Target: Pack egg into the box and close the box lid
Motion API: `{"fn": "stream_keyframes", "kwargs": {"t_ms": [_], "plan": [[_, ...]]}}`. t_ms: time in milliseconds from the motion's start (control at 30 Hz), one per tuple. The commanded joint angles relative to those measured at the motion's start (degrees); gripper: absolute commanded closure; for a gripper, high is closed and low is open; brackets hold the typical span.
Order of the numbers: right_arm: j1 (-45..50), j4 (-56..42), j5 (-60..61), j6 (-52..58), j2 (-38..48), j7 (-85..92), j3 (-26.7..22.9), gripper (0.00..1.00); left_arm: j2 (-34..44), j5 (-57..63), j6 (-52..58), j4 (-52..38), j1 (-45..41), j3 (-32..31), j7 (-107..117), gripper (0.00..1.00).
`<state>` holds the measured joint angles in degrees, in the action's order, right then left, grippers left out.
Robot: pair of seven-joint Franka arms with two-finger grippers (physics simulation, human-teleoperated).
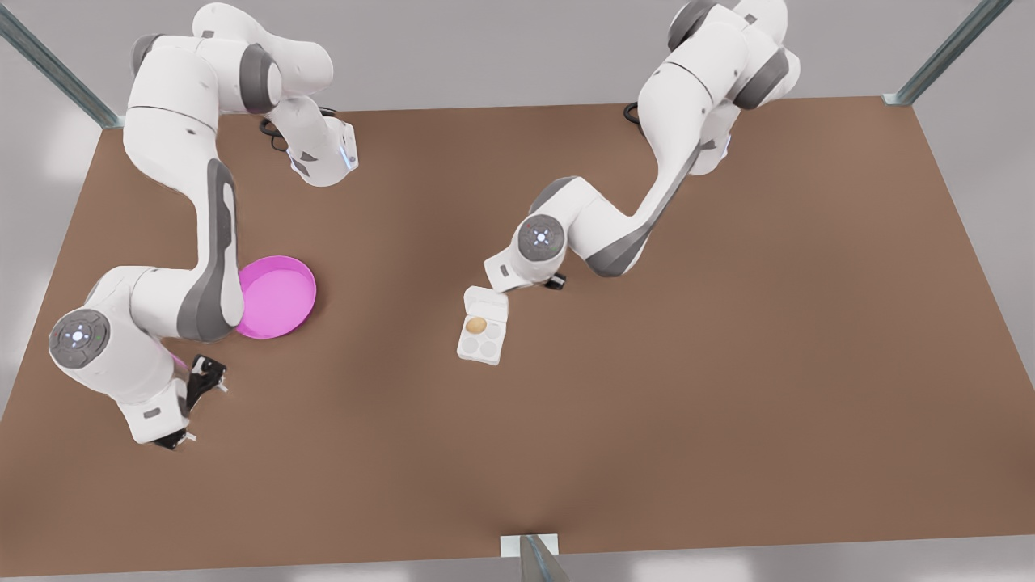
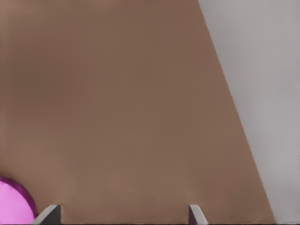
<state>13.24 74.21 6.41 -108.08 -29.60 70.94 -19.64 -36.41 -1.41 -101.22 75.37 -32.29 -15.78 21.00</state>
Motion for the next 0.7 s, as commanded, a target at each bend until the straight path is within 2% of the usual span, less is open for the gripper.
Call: {"fn": "stream_keyframes", "kwargs": {"t_ms": [0,67,100,167,267,400,467,533,667], "plan": [[-0.3,0.0,-1.8,19.1,4.7,-48.7,-0.1,0.00,-0.2,0.7,1.5,-0.4,-0.6,0.0,12.3,0.55],[-1.2,3.7,-4.7,27.0,14.6,-63.3,0.7,0.00,-0.3,1.7,4.0,0.0,-2.3,0.0,14.8,0.55],[-2.9,8.1,-4.9,29.9,20.5,-75.6,4.2,0.00,-0.4,1.5,3.9,0.2,-3.5,0.0,16.5,0.55],[-5.2,9.3,-13.1,33.3,24.4,-88.3,11.8,0.00,-0.9,0.4,1.9,0.3,-5.0,0.0,19.2,0.55],[-6.5,12.5,-13.1,32.5,27.6,-89.9,12.9,0.00,-0.4,-0.4,-16.0,6.6,-5.4,-0.1,20.4,0.55],[-6.5,12.8,-12.7,32.4,27.3,-96.0,13.0,0.00,-1.6,0.2,-27.5,8.2,-4.5,0.0,19.9,0.55],[-6.6,12.2,-13.3,32.4,25.8,-95.0,13.0,0.00,-2.2,0.1,-27.5,8.8,-4.4,0.0,19.2,0.55],[-7.7,12.4,-13.3,30.5,25.6,-82.6,13.0,0.00,-2.2,0.0,-27.3,10.2,-4.5,-0.1,19.1,0.55],[-7.7,12.4,-13.3,30.2,26.0,-79.6,13.0,0.00,-2.5,0.0,-28.9,12.1,-4.4,0.0,17.4,0.55]]}}
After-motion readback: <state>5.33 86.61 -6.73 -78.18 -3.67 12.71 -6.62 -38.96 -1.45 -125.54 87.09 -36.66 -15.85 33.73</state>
